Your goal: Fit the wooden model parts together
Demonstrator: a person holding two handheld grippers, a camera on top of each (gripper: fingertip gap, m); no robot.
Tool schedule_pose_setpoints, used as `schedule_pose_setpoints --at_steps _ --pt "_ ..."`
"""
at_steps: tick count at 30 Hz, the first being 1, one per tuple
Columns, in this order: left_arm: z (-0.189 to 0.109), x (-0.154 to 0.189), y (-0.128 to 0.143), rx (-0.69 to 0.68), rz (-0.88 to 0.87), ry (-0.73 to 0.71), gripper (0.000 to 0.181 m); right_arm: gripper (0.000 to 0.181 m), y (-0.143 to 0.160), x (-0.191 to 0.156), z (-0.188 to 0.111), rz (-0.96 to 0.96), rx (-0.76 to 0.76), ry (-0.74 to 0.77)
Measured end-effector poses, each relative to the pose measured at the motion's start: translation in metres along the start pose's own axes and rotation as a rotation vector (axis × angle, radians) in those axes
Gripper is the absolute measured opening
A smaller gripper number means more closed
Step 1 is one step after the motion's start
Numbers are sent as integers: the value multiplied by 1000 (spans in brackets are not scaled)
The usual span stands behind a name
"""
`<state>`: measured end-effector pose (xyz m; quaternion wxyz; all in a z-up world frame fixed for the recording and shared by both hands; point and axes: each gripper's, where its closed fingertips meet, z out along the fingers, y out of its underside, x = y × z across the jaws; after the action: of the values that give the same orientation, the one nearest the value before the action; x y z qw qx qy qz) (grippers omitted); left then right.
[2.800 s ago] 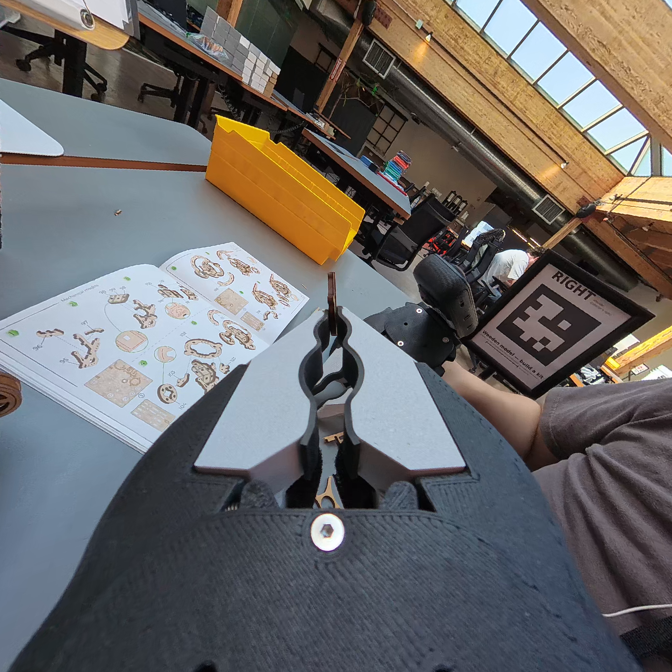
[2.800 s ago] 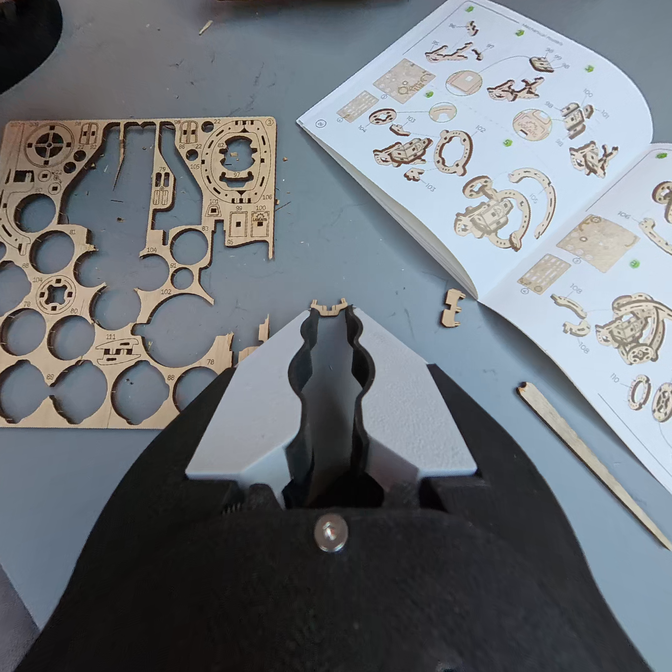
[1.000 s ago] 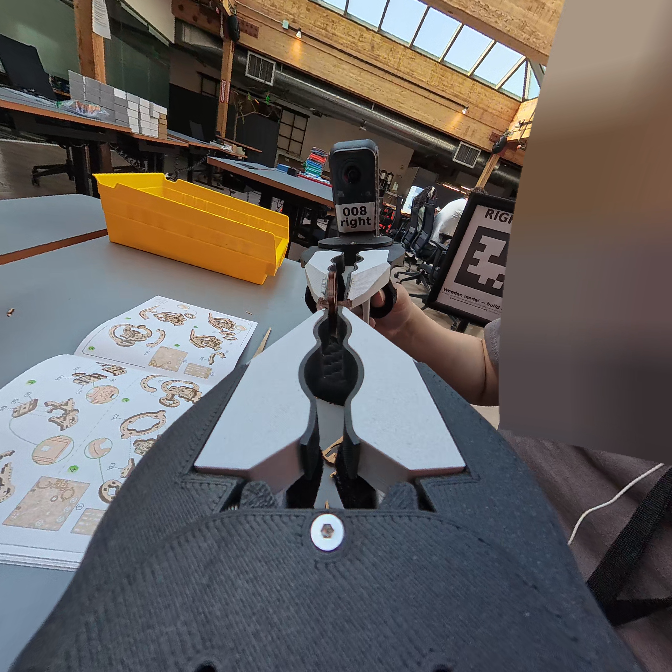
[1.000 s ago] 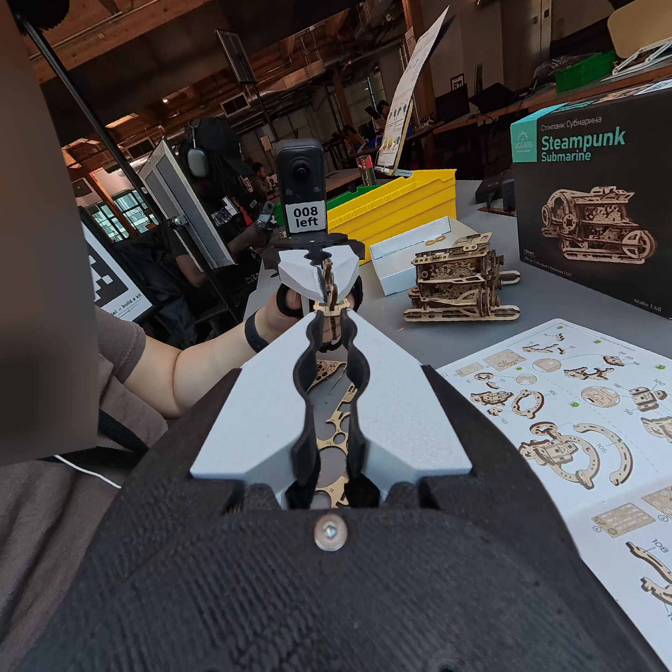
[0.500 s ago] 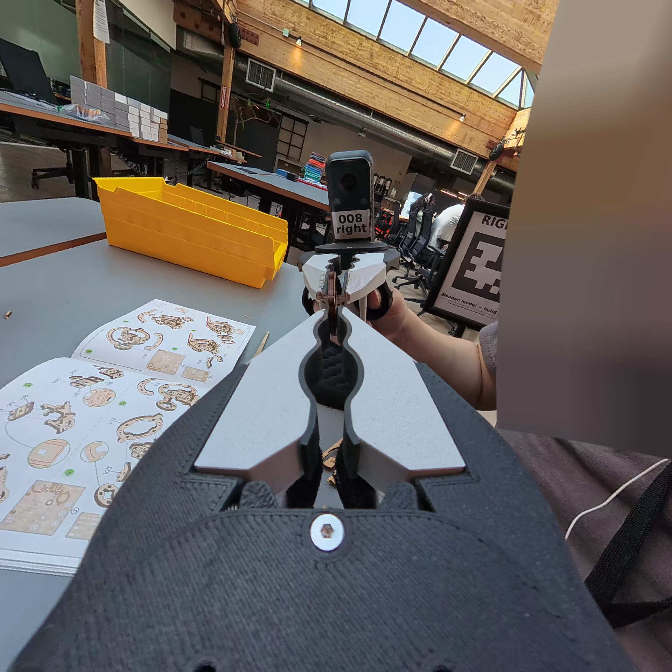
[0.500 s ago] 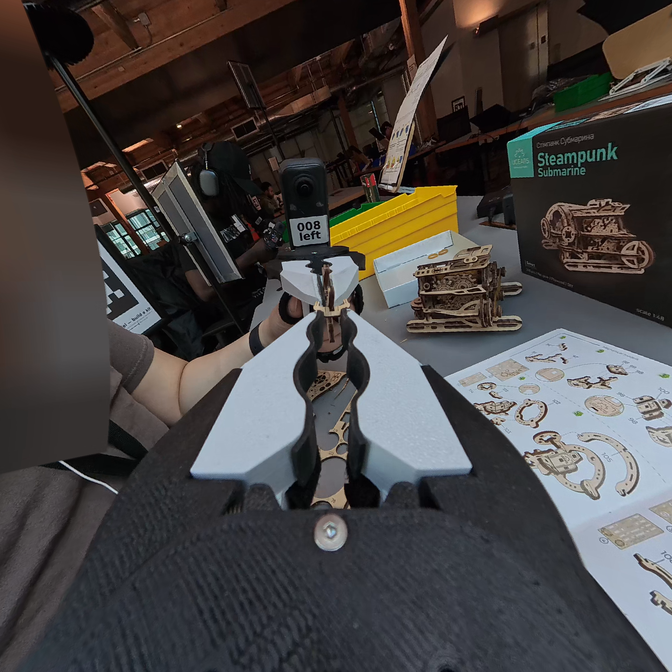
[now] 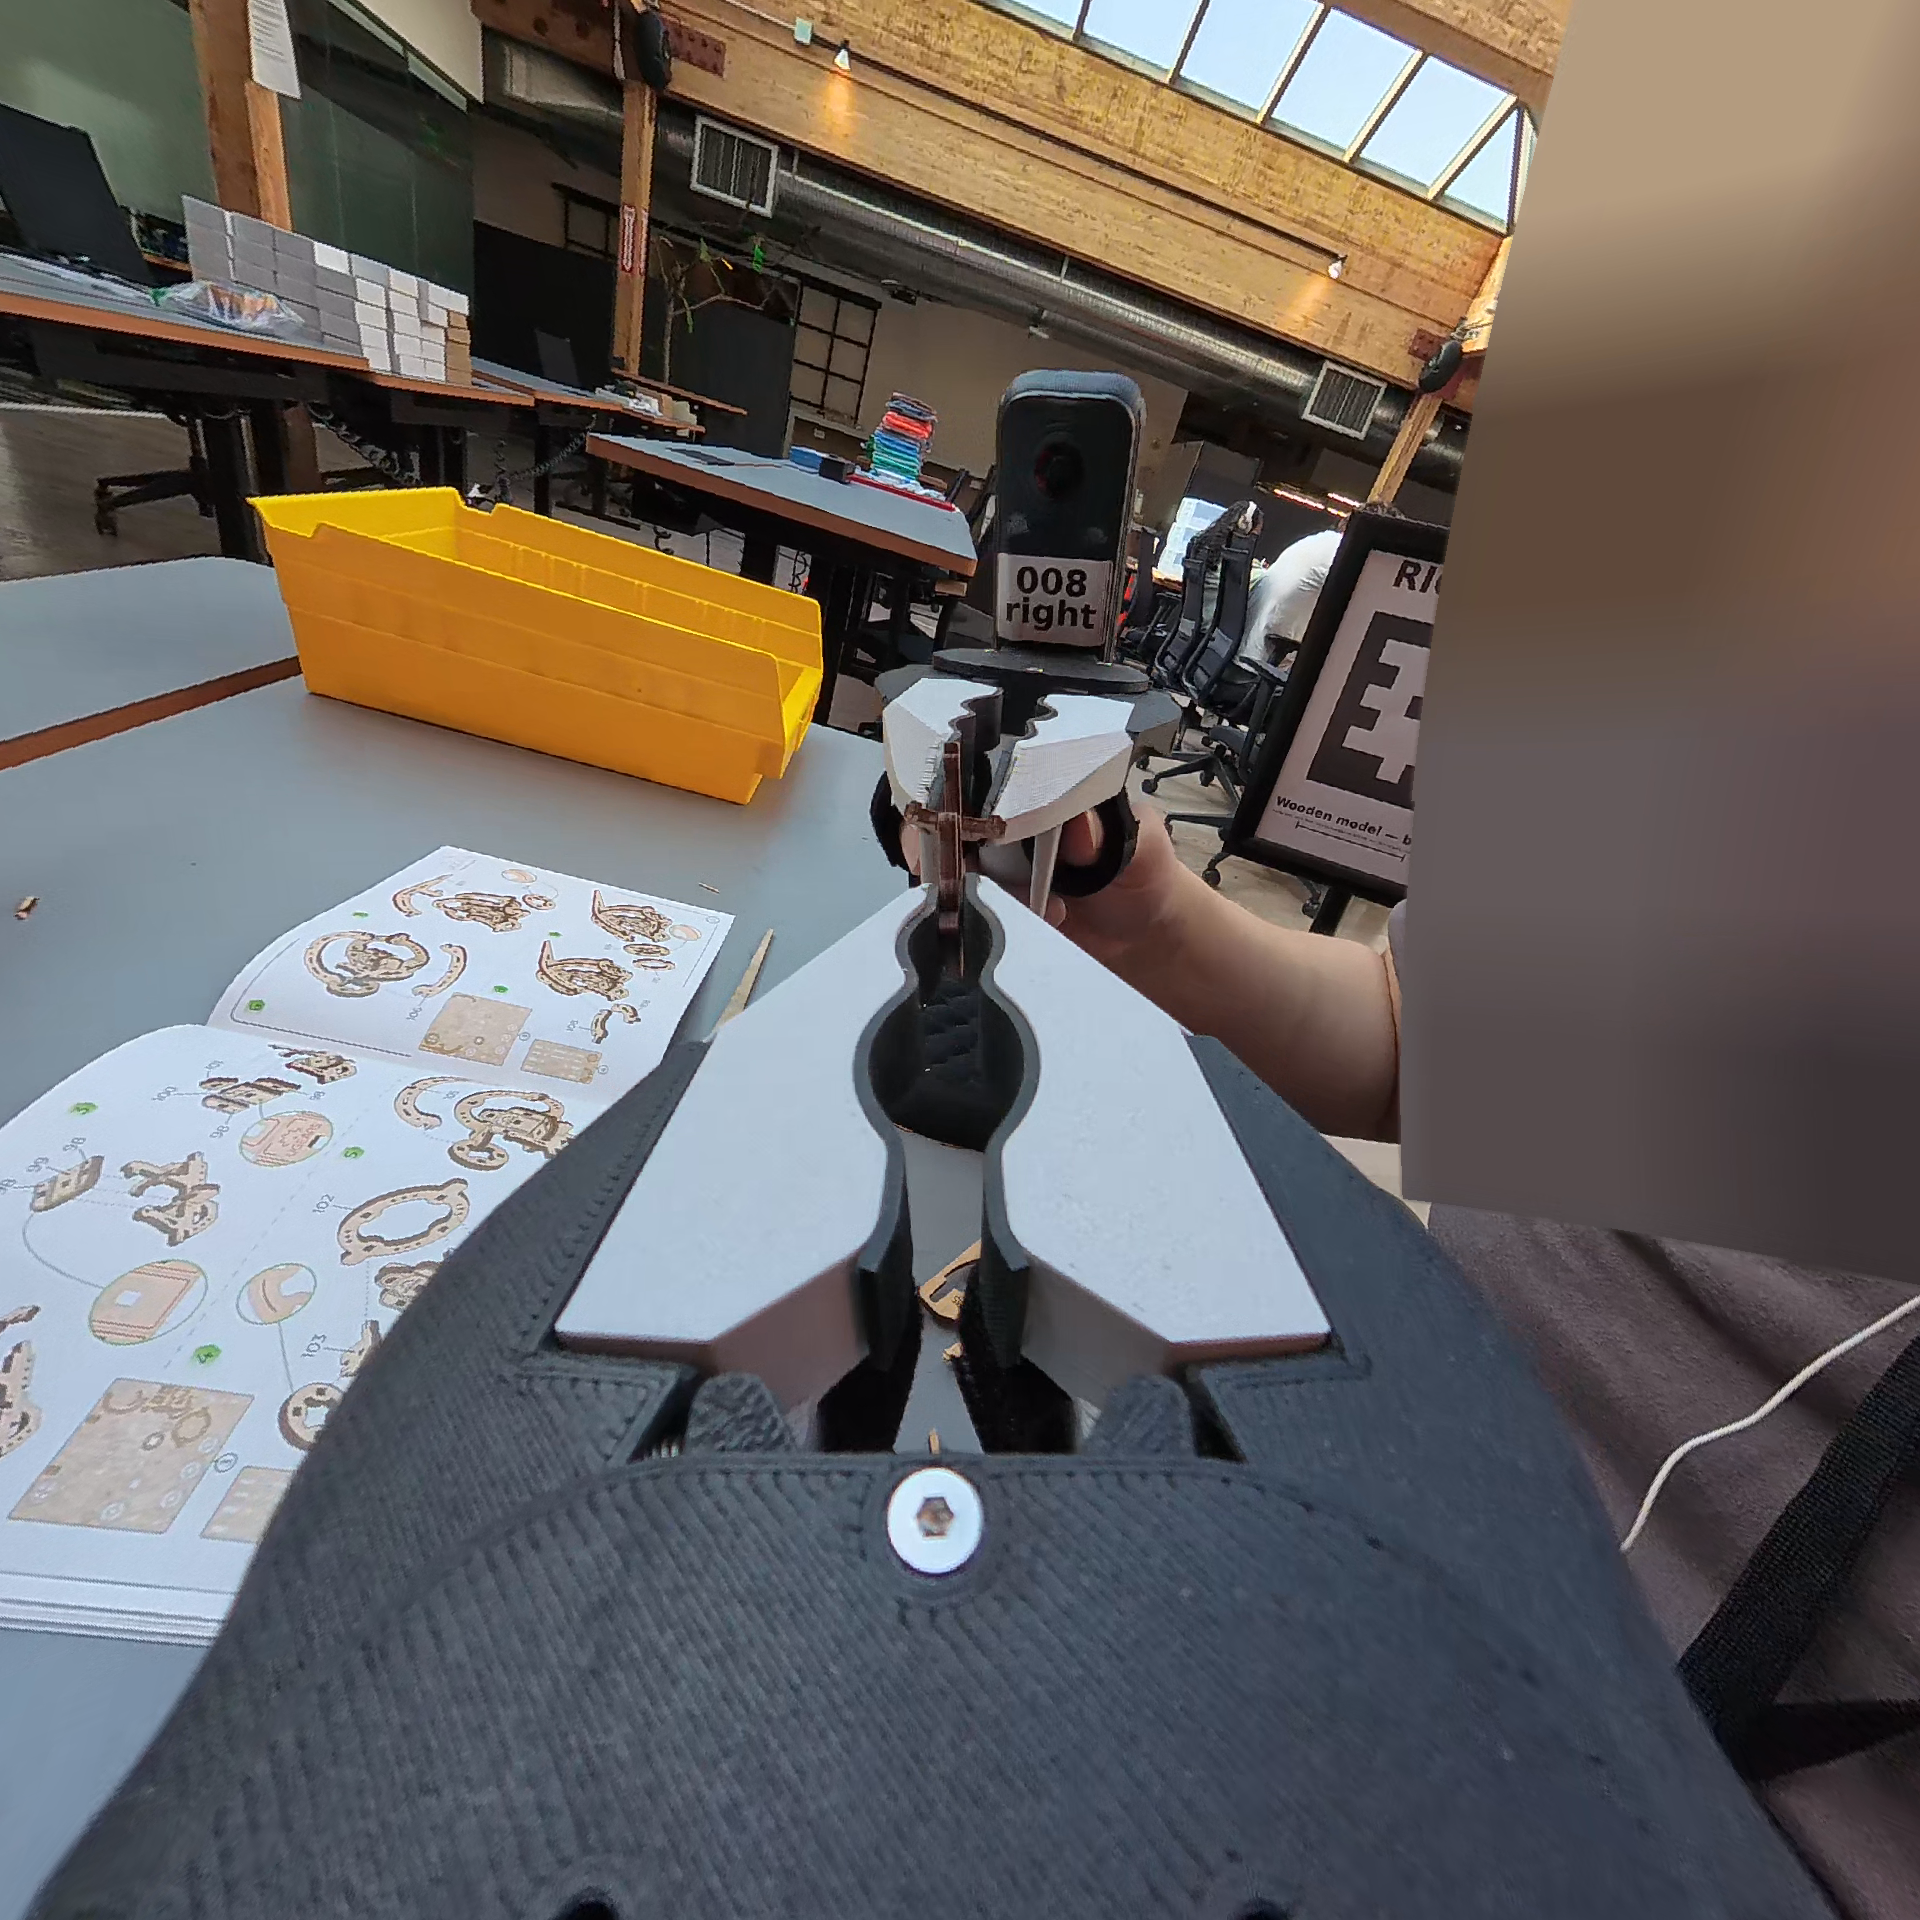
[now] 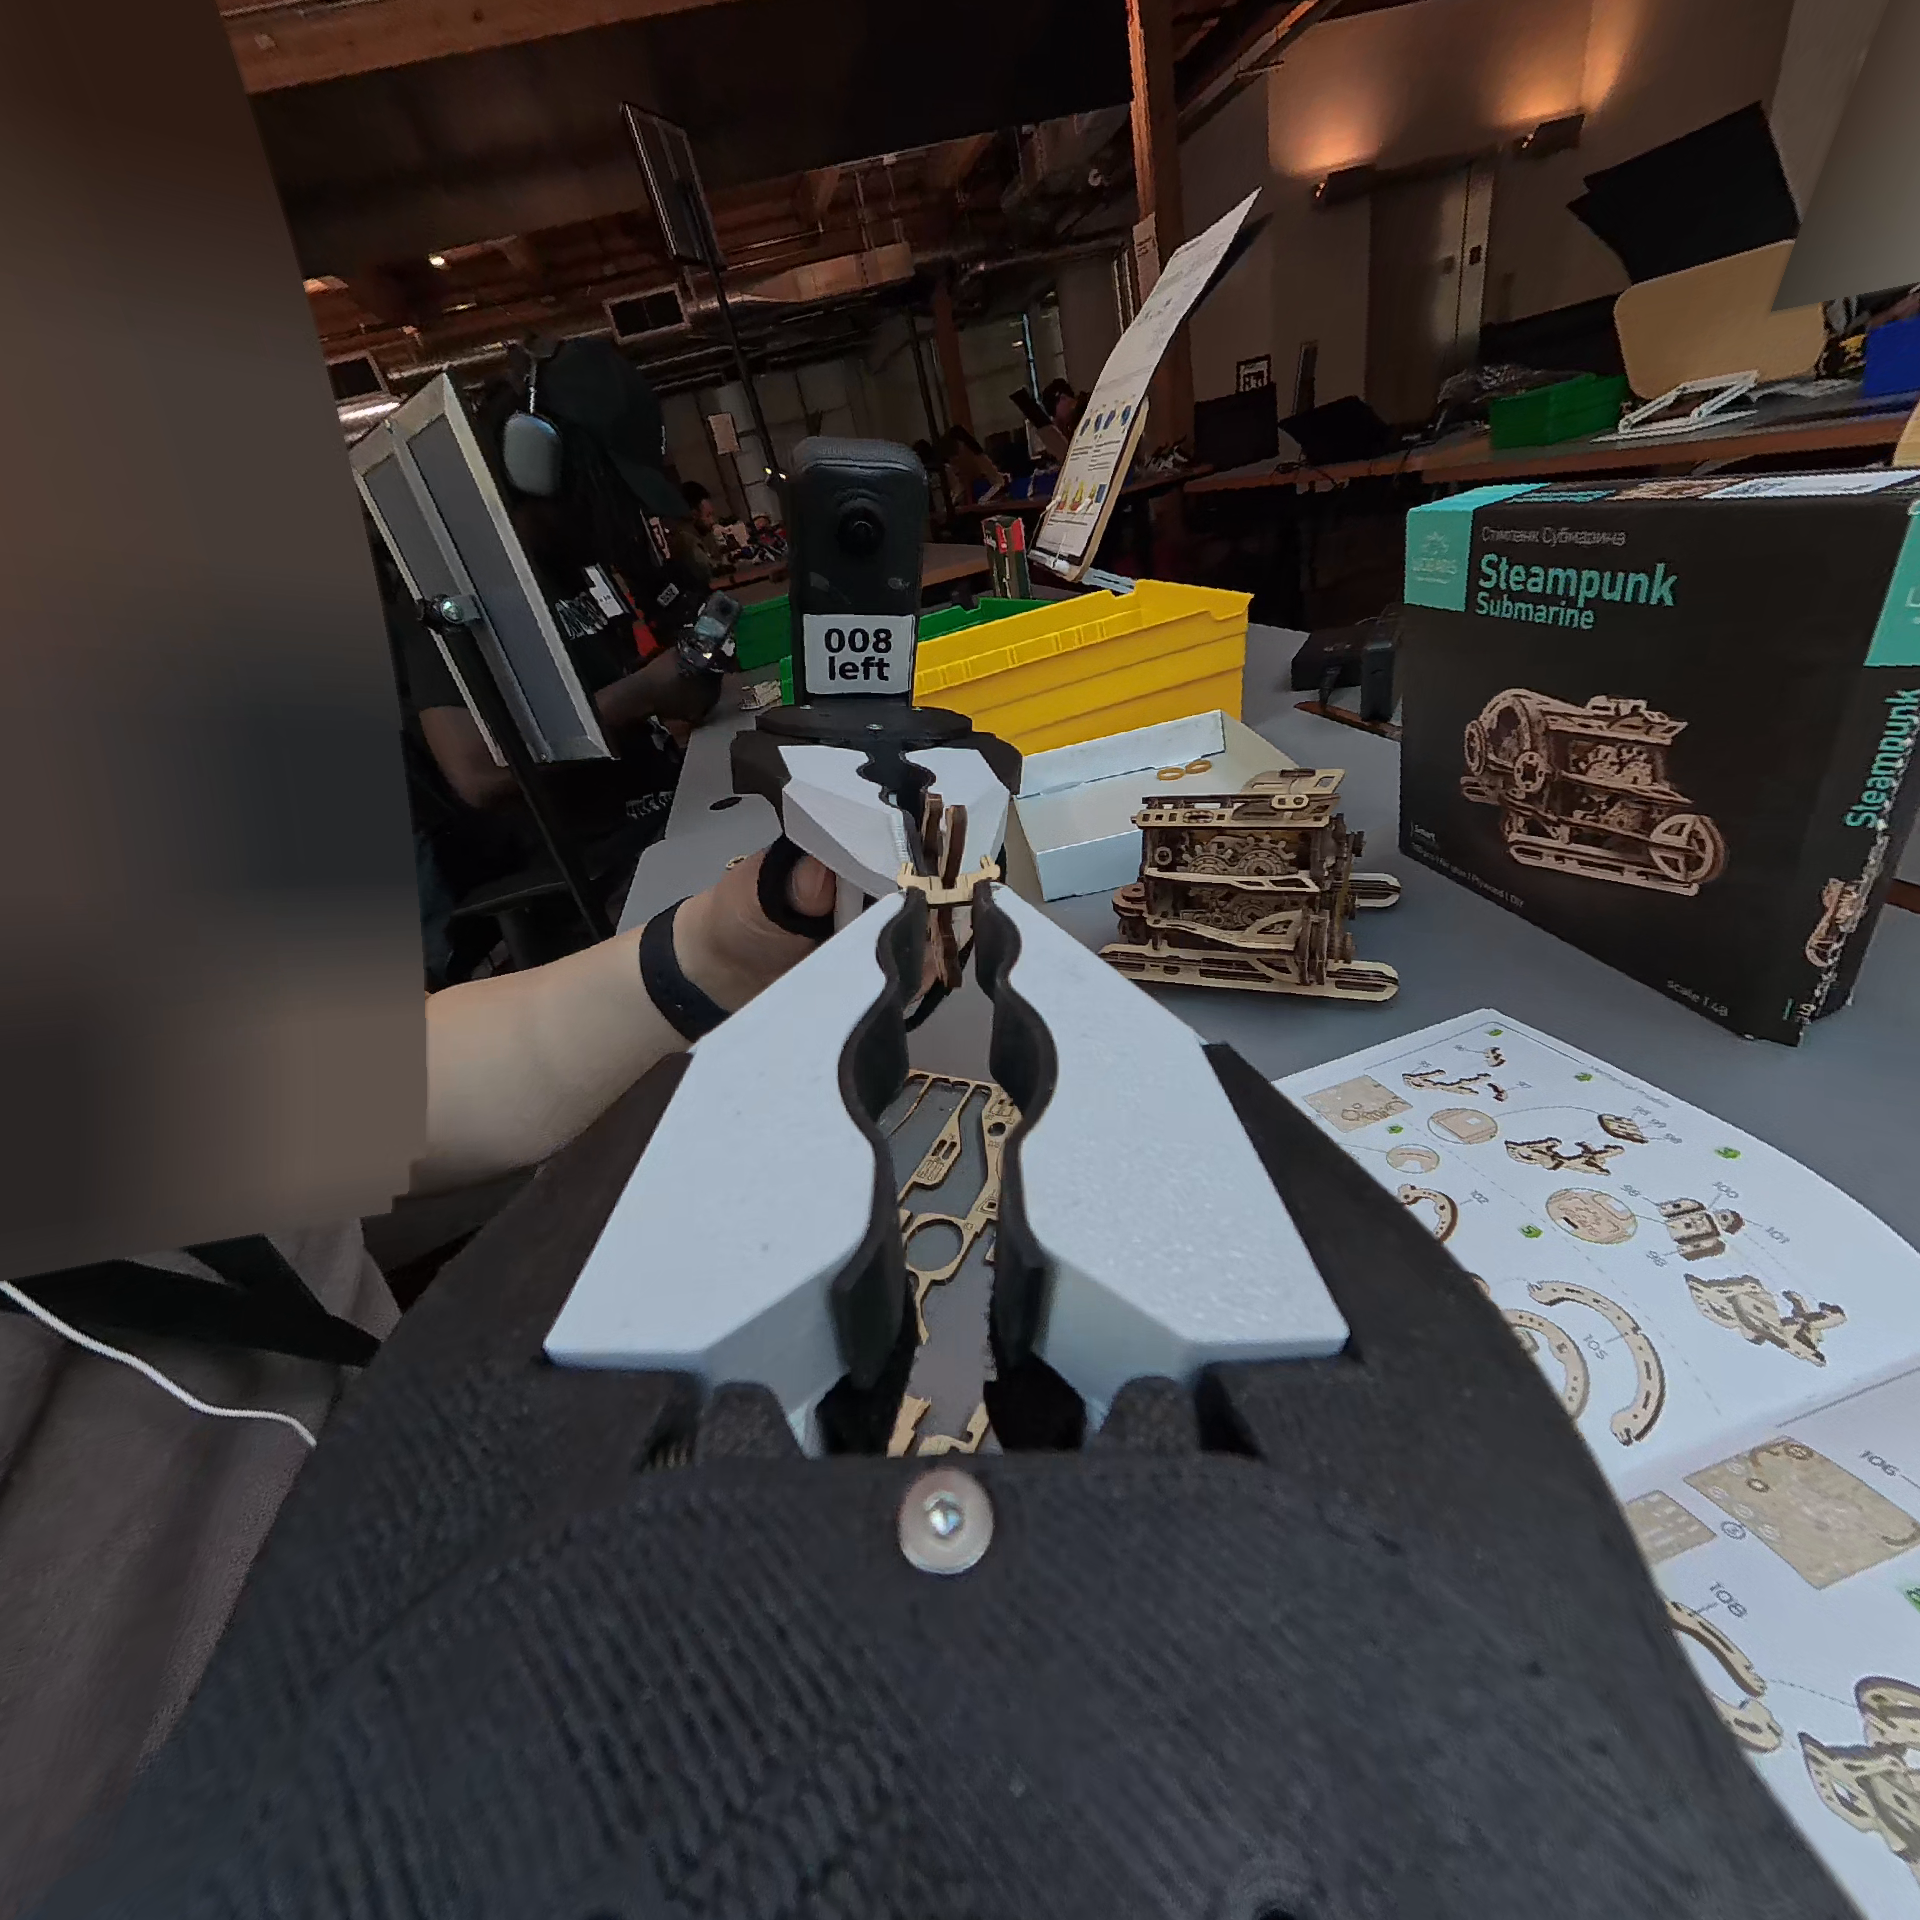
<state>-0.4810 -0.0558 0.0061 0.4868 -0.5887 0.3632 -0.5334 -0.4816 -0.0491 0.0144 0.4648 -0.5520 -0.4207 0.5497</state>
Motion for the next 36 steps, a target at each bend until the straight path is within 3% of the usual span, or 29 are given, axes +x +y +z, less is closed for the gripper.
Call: schedule_pose_setpoints --at_steps 29,36 --pt "6 4 4 -8 87 -10 0 6 7 -4 0 -7 -17 -16" --pt "6 6 9 -49 69 7 0 6 11 -6 -1 -136 -105 15"
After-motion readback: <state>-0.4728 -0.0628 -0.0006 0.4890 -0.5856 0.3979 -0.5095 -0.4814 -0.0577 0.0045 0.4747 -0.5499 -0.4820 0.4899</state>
